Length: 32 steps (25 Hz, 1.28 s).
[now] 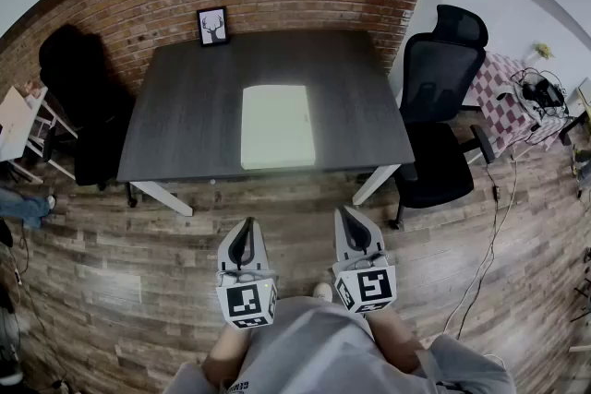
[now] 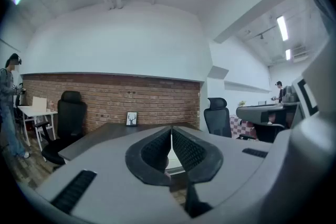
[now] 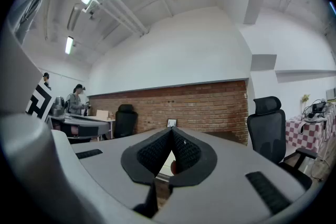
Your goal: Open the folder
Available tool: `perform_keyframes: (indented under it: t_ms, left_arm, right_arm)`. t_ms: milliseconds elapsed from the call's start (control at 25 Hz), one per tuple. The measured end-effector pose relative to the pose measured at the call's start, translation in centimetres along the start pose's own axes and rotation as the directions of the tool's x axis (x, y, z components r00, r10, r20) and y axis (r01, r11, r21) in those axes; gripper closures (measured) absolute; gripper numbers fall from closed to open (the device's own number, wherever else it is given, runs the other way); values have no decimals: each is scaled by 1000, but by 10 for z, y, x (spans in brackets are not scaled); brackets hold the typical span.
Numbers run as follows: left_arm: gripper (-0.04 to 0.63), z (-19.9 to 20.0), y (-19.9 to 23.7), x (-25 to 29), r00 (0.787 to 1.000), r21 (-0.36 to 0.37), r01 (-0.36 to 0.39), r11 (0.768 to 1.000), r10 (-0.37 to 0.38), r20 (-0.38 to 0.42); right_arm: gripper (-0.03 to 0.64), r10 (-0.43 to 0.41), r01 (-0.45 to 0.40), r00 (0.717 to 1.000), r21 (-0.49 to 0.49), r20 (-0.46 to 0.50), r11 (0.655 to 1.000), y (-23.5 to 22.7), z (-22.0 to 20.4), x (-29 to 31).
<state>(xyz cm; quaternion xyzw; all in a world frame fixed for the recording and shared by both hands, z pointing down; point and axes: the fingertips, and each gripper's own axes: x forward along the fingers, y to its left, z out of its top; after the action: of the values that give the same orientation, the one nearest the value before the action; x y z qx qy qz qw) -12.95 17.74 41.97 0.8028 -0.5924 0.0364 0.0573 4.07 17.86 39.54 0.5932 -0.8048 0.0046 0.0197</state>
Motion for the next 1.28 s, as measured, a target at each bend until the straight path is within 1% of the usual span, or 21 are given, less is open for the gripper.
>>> perform_keyframes:
  t_ms: [560, 760, 1040, 1280]
  left_arm:
    - [588, 1, -13, -6, 1000, 6, -1, 1000, 1, 0]
    - [589, 0, -20, -8, 1000, 5, -12, 1000, 12, -9]
    - [588, -4, -47, -12, 1000, 10, -27, 1000, 27, -15]
    - [589, -9, -83, -11, 999, 11, -30, 999, 30, -16]
  right_arm:
    - [618, 12, -12, 1000, -12, 0, 1000, -4, 2, -10]
    - [618, 29, -29, 1000, 10, -4, 1000, -8, 0, -16]
    - [618, 52, -52, 999, 7, -14, 999, -26, -6, -30]
    - [618, 71, -70, 997, 14, -12, 997, -52, -11, -47]
